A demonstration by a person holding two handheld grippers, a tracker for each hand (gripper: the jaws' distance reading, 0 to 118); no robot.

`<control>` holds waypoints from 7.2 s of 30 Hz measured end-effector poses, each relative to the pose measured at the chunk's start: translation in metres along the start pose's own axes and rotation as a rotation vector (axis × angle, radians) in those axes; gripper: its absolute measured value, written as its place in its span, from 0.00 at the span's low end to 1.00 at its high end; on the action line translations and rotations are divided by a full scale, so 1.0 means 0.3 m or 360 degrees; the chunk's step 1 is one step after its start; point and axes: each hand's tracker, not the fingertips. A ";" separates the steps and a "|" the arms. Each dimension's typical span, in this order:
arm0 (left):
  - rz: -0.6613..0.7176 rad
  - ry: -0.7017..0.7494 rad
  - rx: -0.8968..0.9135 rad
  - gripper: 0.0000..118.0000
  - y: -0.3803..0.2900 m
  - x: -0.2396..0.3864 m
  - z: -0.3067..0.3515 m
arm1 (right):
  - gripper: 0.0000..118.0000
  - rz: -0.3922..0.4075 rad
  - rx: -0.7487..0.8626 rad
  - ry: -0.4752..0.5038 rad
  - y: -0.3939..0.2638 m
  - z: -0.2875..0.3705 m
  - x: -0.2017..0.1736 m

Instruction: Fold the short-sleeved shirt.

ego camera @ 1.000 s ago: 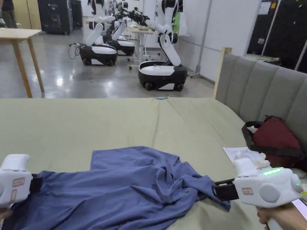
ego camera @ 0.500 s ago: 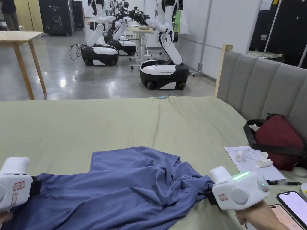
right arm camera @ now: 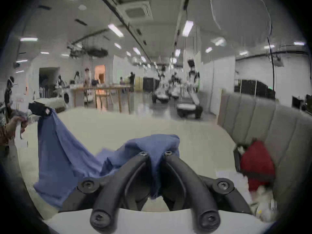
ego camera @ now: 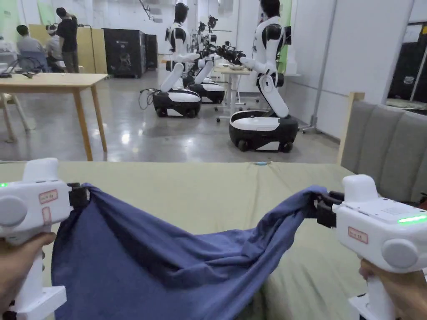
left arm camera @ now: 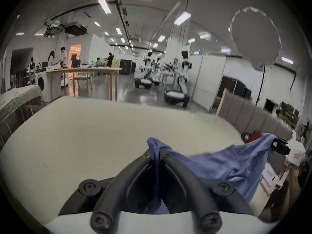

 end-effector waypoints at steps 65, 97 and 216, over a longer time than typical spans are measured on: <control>-0.0119 0.0074 -0.0808 0.02 -0.728 -0.426 0.344 | 0.08 0.0435 -0.1379 0.0135 -0.648 0.262 -0.003; 0.0281 0.0129 -0.0332 0.63 -0.676 -0.480 0.642 | 0.03 -0.0197 -0.0177 0.0296 -0.236 0.929 -0.231; -0.0168 0.0069 0.0125 0.01 0.523 -0.067 -0.268 | 0.03 -0.0231 -0.0009 -0.0174 0.644 -0.488 0.038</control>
